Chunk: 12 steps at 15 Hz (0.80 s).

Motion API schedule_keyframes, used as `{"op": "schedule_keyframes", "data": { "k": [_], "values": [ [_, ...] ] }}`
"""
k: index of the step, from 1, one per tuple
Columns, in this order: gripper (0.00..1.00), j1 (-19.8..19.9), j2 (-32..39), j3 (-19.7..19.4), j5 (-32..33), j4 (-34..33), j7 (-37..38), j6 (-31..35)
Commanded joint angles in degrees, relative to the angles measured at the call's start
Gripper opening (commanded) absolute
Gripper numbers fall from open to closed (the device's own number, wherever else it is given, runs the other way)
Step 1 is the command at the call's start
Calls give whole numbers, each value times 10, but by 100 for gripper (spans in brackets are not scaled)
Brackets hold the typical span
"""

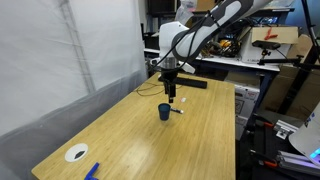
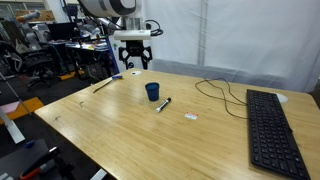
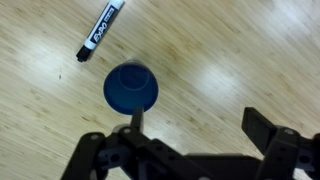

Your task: Move the cup to the left

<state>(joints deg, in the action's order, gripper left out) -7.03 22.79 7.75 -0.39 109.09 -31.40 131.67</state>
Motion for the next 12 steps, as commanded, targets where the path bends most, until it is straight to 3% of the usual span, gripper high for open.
{"op": "schedule_keyframes", "data": {
  "k": [1, 4, 7, 12],
  "values": [
    [100, 13, 1, 14, 7, -1, 5, -1],
    [100, 13, 19, 15, -5, -3, 25, 25],
    [100, 14, 63, 16, -12, -10, 57, 95],
    [100, 5, 128, 0, 32, -32, 97, 178]
  ]
}}
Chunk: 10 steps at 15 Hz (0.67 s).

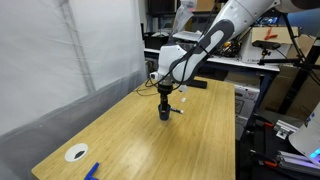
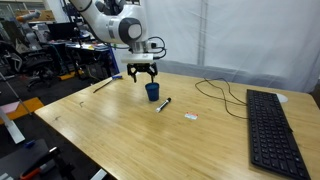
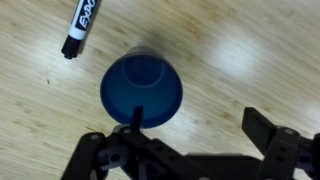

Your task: Move the cup to the left

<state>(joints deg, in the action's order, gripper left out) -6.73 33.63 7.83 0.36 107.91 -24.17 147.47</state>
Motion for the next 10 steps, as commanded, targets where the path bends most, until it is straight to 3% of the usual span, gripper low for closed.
{"op": "schedule_keyframes", "data": {
  "k": [1, 10],
  "values": [
    [100, -3, 26, -5, 36, -24, 38, 27],
    [100, 5, 15, 3, 27, -37, 107, -60]
  ]
}}
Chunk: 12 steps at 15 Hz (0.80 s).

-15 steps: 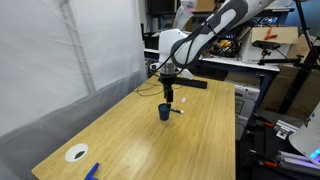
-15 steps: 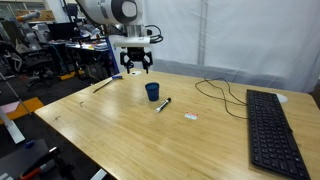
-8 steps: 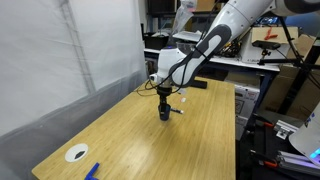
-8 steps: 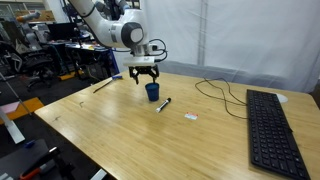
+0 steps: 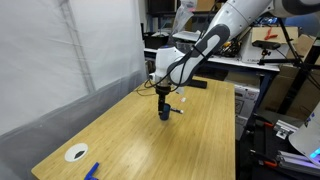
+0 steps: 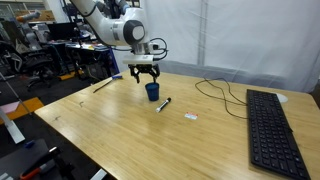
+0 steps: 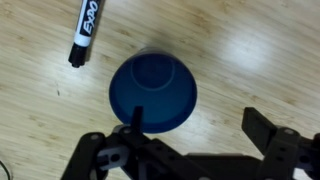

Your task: Move the cup to the left

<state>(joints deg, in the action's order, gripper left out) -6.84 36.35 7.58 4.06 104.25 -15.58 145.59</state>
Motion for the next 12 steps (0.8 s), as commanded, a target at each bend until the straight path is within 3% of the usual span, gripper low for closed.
{"op": "schedule_keyframes", "data": {
  "k": [1, 4, 11, 12],
  "values": [
    [100, 8, -13, 7, -15, 0, 26, -52],
    [100, 12, -7, 8, -26, 0, 31, -71],
    [99, 18, 34, 3, -20, -13, 28, -33],
    [74, 19, 37, 4, -20, -15, 27, -32]
  ]
}}
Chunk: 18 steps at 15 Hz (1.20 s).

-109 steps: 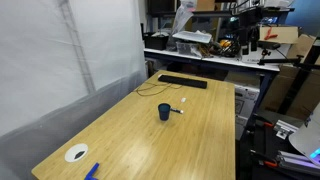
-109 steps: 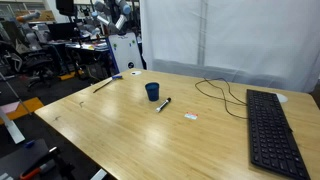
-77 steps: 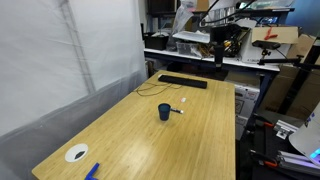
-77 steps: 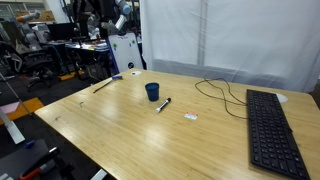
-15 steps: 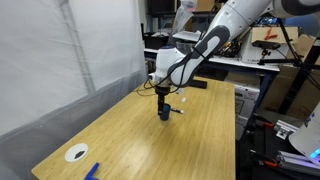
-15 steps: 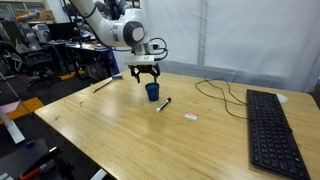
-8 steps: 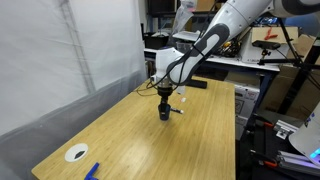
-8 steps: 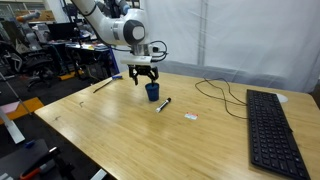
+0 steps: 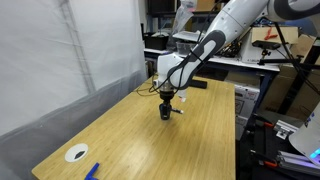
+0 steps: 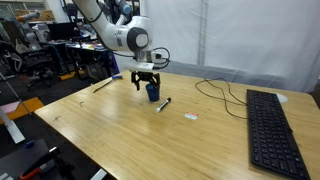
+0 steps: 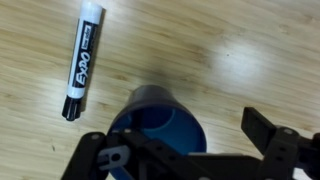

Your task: Move the cup to the left

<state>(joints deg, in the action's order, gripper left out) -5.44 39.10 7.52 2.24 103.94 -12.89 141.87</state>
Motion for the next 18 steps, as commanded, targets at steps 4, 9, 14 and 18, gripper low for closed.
{"op": "schedule_keyframes", "data": {
  "k": [4, 9, 14, 18],
  "values": [
    [57, -3, 14, 3, 6, -21, 4, 2],
    [20, -20, 10, -2, 18, -30, 13, 1],
    [0, -35, 3, -7, 38, -32, 28, 4],
    [1, -52, -9, -6, 56, -24, 39, 2]
  ]
}}
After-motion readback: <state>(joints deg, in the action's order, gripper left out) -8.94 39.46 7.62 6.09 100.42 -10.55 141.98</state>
